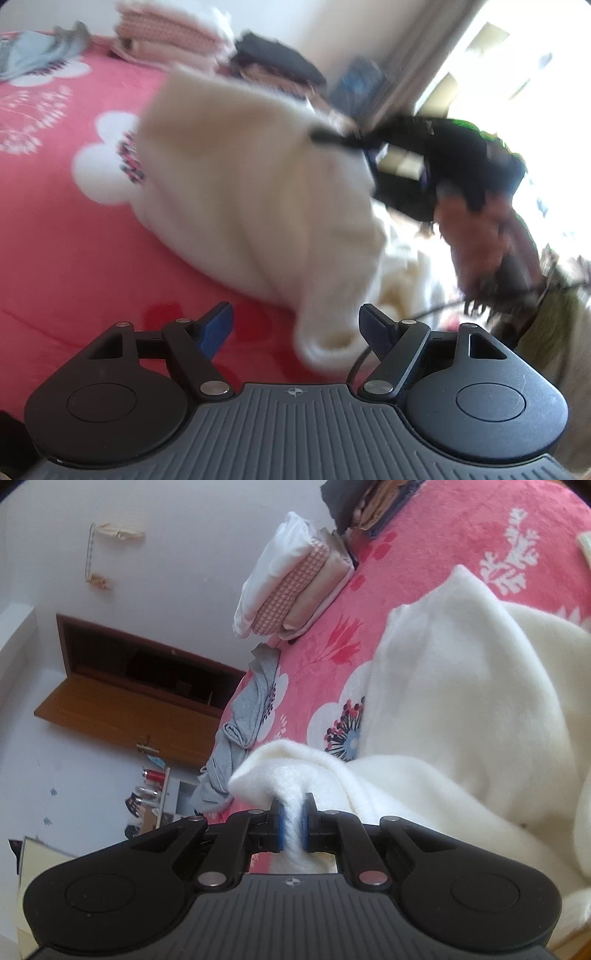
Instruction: Fold clothes
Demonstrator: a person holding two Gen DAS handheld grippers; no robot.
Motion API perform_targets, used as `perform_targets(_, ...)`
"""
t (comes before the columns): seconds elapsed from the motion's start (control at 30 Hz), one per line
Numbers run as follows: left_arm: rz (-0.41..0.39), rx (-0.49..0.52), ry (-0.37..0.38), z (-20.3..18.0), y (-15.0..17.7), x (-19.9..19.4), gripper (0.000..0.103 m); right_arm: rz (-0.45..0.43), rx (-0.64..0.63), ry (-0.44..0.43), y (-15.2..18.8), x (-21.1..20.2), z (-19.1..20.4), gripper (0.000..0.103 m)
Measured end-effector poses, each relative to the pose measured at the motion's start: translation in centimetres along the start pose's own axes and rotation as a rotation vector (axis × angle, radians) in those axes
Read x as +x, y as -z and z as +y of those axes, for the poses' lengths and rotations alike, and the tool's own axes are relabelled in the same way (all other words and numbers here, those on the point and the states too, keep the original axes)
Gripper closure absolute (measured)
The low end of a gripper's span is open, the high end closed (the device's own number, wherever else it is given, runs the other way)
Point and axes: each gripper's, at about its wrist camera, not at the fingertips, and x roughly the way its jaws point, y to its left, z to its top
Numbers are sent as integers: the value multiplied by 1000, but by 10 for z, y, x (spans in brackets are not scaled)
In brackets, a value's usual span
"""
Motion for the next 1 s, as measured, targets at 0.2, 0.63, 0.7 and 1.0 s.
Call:
perform_targets(0.2, 36, -19, -21, -8, 8, 32, 39, 9, -12, -6, 0, -2, 1, 94)
perform_targets(0.63, -81, -6, -218, -35, 17, 10, 94, -68, -69, -40, 15, -27, 10, 94)
perform_targets(0.7, -151, -16, -243, -37, 13, -11, 94, -120, -85, -64, 18, -42, 18, 94)
perform_targets(1.0, -448, 52, -344, -47, -35, -98, 94, -301, -177, -182, 40, -100, 74, 94)
